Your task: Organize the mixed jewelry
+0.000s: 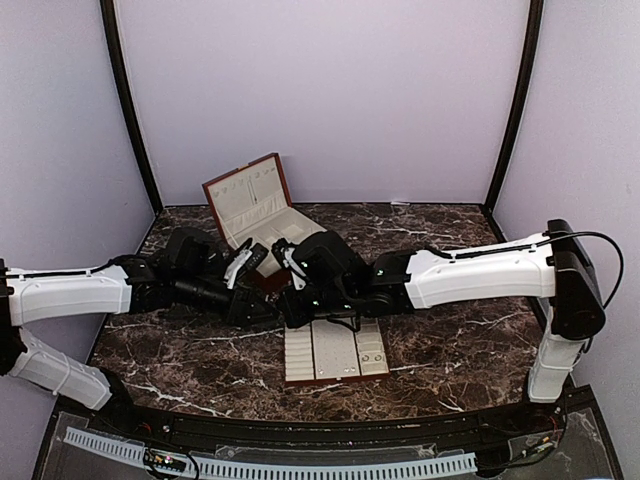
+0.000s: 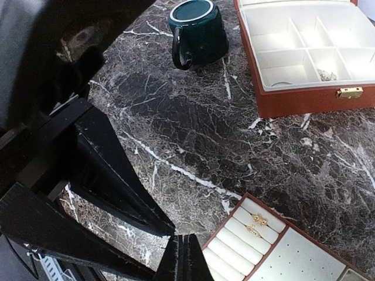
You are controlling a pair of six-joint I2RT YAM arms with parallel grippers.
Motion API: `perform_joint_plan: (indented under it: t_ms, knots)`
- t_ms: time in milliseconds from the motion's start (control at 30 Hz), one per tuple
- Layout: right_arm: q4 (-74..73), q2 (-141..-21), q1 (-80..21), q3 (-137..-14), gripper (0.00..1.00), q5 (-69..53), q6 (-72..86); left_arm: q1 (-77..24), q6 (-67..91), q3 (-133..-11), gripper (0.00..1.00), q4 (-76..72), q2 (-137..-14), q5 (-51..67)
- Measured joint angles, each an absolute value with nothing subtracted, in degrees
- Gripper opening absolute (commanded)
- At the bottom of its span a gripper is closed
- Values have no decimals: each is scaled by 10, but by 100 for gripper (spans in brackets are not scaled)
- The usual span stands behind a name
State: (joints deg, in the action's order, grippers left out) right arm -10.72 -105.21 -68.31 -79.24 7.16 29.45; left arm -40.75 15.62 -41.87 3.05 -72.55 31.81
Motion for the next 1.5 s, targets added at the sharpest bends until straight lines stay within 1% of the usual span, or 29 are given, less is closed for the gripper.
perform_joint_plan:
  t_ms: [167,567,733,833,867,933,1133,1233,1500]
  knots:
    - [-107,-1052,-683,-792,0,62,295,-408,156,-419,18,28,-726,309]
    - [-106,-1052,-682,-792,0,51,295,-408,157,-419,0,20,-738,310]
    - [-107,-1052,-681,-792,0,51,295,-410,159,-418,0,15,-740,310]
    - [-107,-1052,-678,-792,10,48,298,-410,168,-415,0,6,-740,309]
    - [-107,-1051,-677,-792,15,47,301,-410,171,-411,0,-1,-740,309]
    - [-102,-1045,-672,-783,21,43,305,-410,181,-401,0,-17,-738,310]
    - [-90,-992,-659,-750,42,25,316,-411,225,-368,0,-60,-712,309]
    - [-69,-959,-652,-733,47,14,324,-410,247,-360,0,-84,-691,310]
    - [44,-879,-627,-632,53,-60,359,-411,305,-338,0,-169,-640,348]
